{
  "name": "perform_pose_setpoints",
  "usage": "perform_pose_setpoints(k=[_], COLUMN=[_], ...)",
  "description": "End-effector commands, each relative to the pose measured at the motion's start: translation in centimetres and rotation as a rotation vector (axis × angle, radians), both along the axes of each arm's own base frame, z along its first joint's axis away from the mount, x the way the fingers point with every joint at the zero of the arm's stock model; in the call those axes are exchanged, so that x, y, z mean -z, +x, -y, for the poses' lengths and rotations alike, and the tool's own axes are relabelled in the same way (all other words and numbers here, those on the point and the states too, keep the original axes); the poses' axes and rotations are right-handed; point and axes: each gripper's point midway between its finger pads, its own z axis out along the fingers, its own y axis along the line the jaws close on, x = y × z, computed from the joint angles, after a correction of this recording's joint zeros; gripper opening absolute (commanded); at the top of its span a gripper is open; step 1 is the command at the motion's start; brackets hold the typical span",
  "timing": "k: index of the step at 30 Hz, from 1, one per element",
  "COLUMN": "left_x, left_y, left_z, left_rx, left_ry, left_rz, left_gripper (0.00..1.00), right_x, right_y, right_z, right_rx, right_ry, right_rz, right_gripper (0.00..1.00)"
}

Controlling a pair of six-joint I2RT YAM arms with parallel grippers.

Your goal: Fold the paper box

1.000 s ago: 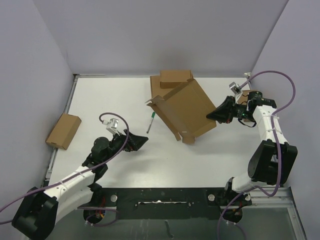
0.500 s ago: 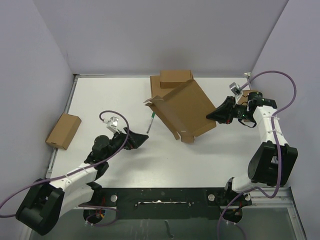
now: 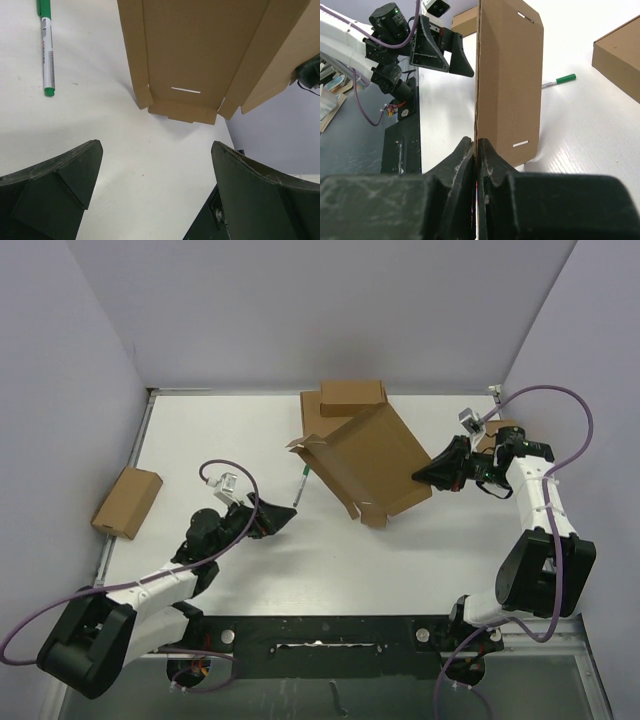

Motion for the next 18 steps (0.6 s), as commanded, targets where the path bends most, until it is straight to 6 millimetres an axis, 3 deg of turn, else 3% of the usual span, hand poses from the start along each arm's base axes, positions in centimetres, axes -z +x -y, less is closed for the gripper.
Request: perform_pose_setpoints(k=[1, 10, 18], left_x=[-2.9, -2.6, -2.1], left_y=[1.3, 4.5, 7.2], left_z=[0.6, 1.9, 2.0], left_rx=[0.009, 0.011, -0.040], left_ry=[-0.035, 0.025, 0.063], left_rz=[0.097, 0.117, 0.147], left_gripper=[0.88, 0.73, 0.66], right_x=[-4.7, -5.5, -6.9], right_y=[-1.4, -1.8, -1.5], right_z=[-0.7, -0.8, -1.2], right_rx=[-0.055, -0.065, -0.055], right_ry=[0.199, 0.199, 0.145], right_rz=[0.100, 0.101, 0.120], right_gripper=[0.00, 0.00, 0.00])
